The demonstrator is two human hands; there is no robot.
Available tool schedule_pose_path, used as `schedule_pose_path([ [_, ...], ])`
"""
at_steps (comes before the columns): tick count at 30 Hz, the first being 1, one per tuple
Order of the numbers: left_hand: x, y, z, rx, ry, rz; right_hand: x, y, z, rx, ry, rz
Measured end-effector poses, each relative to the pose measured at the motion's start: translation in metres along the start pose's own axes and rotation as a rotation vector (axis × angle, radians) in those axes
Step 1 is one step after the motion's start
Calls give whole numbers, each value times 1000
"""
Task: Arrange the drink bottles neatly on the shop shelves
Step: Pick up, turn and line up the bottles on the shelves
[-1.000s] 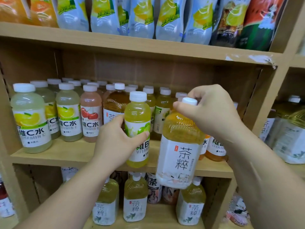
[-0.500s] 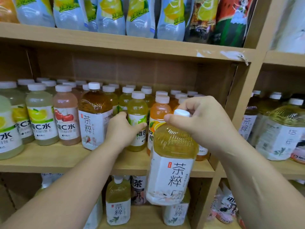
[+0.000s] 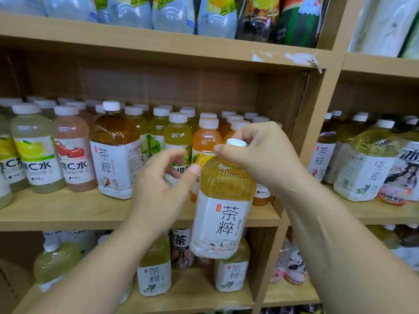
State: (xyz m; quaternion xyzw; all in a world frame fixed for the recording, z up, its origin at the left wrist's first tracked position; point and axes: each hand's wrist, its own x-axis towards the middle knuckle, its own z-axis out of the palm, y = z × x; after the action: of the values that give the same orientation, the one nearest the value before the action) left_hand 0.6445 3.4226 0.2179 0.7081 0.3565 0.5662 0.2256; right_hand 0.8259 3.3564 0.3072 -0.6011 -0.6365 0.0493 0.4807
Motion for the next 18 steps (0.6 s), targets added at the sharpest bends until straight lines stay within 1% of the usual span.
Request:
schedule_pose_path([
  [2,-16,22,1,24,-166,59,-5,-1,-3,-12,7,-10],
  [3,-20,28,3,61,-214,87,-7,-1,-6,-16,7,-13],
  [5,-22,38,10,84,-247,110,-12,0,-16,-42,-1,-17],
  [7,-23,47,22,29,-289,108,-20,2,-32,-71,8,-23],
  [10,-27,62,43,-47,-369,141,-32,9,-59,-53,37,-20],
  [14,-38,84,82,-112,-486,143,-46,31,-96,-71,73,1],
  [16,-46,94,105,-103,-507,156,-52,47,-117,-68,77,10],
  [18,-51,106,130,-91,-491,152,-55,64,-140,-54,59,8],
])
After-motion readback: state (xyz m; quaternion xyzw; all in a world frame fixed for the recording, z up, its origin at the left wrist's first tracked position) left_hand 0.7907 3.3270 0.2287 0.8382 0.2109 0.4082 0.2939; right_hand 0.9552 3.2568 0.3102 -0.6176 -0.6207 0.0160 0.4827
